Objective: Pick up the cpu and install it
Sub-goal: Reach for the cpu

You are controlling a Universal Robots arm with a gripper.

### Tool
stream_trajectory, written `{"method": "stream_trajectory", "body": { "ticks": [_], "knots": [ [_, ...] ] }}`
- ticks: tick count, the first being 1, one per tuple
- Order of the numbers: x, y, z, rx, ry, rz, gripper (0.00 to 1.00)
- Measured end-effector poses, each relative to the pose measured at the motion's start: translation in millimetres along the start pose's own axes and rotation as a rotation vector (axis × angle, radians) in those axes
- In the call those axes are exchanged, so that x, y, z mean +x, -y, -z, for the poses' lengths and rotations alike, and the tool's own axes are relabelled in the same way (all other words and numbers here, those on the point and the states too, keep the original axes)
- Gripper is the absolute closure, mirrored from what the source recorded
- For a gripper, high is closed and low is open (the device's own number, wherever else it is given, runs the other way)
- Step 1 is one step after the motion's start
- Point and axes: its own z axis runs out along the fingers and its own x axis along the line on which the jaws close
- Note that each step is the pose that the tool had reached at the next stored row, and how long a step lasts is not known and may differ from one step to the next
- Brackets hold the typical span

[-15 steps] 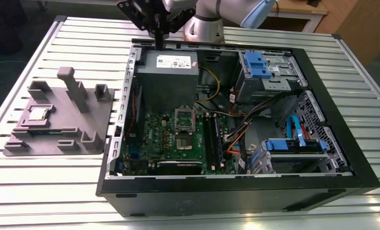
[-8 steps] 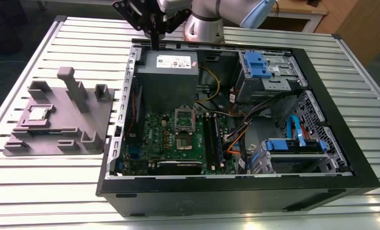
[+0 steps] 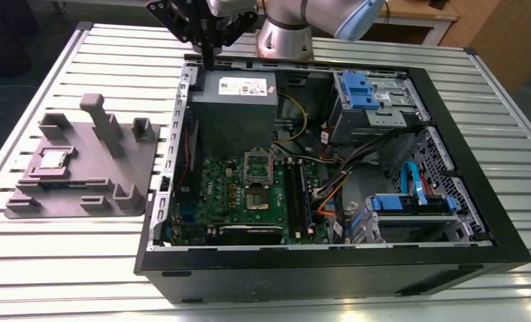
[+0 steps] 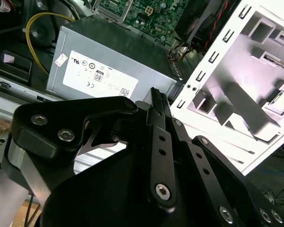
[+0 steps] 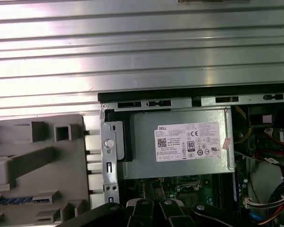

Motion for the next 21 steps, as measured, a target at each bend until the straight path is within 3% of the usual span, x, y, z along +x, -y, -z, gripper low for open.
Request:
{"method": "stream_trajectory", "body": {
  "ticks": [21],
  "knots": [
    [6.3,0.5,-0.2,0.0000,0.0000,0.000,0.89]
  ]
}}
